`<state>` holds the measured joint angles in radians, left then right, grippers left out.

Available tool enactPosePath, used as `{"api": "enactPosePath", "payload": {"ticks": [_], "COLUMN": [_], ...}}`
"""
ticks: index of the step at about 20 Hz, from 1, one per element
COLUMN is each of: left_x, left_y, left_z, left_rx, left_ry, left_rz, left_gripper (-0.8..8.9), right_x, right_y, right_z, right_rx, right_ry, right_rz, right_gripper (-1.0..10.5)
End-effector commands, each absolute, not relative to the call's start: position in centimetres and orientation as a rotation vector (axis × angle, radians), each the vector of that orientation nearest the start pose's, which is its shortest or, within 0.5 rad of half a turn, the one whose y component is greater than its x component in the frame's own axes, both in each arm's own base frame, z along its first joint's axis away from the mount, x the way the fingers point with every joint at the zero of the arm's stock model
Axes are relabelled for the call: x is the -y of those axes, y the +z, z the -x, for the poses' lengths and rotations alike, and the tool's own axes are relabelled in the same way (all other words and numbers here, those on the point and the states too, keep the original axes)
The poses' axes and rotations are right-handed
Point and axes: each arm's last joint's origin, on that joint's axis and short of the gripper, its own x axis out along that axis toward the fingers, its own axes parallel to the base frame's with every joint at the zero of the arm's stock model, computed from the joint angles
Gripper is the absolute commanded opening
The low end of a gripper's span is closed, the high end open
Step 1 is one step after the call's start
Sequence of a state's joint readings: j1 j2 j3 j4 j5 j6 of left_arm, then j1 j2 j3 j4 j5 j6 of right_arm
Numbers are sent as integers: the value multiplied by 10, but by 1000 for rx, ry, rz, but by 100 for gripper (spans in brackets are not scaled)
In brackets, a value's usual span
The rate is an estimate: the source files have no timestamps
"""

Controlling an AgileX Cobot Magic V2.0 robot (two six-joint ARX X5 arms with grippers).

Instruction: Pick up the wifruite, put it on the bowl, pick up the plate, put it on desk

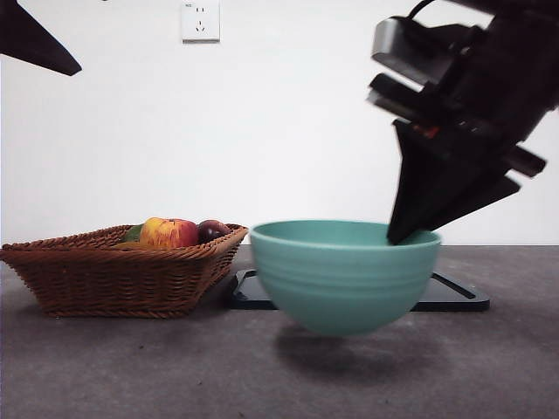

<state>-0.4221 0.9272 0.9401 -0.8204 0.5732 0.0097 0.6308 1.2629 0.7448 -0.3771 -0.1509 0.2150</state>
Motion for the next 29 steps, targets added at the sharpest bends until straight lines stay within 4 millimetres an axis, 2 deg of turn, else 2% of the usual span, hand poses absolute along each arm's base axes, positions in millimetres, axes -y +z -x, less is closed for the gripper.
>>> {"api": "enactPosePath", "payload": {"ticks": [1, 5, 13, 17, 20, 23, 29], "left_x": [85, 85, 85, 85, 85, 85, 85], "left_y": [315, 315, 315, 315, 315, 315, 315], "left_z": [-149, -149, -149, -149, -149, -149, -149], "left_rx": [-817, -817, -817, -817, -817, -817, -816], "left_ry": [-955, -955, -955, -955, -955, -955, -955], "left_rz": [46, 46, 46, 46, 46, 46, 46], "left_gripper": [339, 339, 339, 339, 339, 339, 339], "right_x": [-154, -157, -156, -156, -156, -155, -139], "right_y": [204, 194, 192, 192, 194, 210, 280], "right_z": [-197, -200, -199, -199, -199, -198, -179], "right_rx": [-973, -1009, -1027, -1032, -1022, -975, -833], "right_ry": [610, 596, 582, 580, 579, 580, 582], "right_rz": [38, 56, 67, 68, 67, 57, 30], "right_gripper": [11, 11, 19, 232, 271, 272, 272]}}
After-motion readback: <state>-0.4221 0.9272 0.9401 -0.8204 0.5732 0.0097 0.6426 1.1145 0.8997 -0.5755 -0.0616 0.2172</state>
